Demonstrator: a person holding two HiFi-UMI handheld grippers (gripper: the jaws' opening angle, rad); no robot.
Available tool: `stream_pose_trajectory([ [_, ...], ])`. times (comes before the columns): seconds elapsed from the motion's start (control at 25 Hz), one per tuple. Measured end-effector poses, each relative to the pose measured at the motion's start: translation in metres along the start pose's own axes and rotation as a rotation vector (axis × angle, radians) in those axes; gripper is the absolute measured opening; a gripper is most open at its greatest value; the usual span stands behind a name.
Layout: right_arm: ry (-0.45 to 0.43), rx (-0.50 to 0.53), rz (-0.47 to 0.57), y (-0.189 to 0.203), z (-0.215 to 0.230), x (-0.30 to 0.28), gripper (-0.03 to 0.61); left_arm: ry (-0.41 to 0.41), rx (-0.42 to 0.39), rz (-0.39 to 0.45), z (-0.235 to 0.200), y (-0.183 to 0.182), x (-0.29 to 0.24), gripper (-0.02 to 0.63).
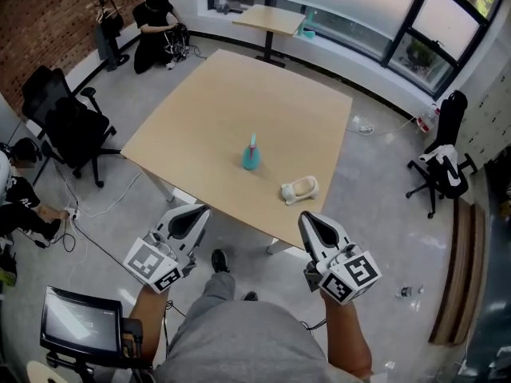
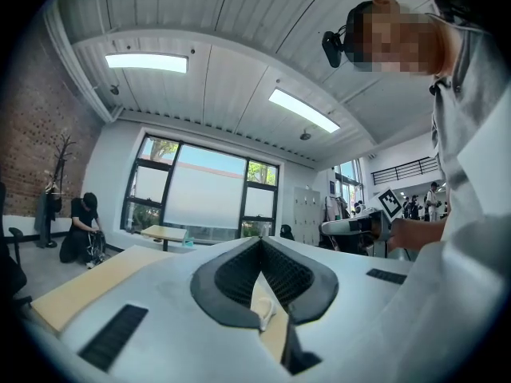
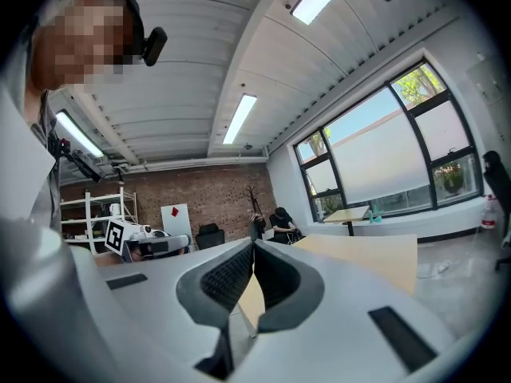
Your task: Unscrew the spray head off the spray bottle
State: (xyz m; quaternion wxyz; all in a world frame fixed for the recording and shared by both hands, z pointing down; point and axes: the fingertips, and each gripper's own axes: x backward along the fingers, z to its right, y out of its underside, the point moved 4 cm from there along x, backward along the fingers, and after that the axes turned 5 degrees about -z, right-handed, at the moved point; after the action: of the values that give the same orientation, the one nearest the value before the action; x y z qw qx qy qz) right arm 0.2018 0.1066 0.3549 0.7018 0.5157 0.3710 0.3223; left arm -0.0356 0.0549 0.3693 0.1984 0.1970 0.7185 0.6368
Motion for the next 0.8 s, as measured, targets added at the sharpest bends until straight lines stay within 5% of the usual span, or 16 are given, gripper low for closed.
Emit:
stream_pose_trajectory([
  [0.52, 0.117, 0.010, 0.051, -0.036, 0.037, -0.114, 0.006, 0.120, -0.017, 0.040, -0.139, -0.022, -0.070, 0.005],
  [0.8, 0.147, 0.003, 0.006, -0.027, 0.050, -0.175, 0.006, 0.167, 0.021, 0.062, -0.203, -0.003, -0.109, 0.005],
])
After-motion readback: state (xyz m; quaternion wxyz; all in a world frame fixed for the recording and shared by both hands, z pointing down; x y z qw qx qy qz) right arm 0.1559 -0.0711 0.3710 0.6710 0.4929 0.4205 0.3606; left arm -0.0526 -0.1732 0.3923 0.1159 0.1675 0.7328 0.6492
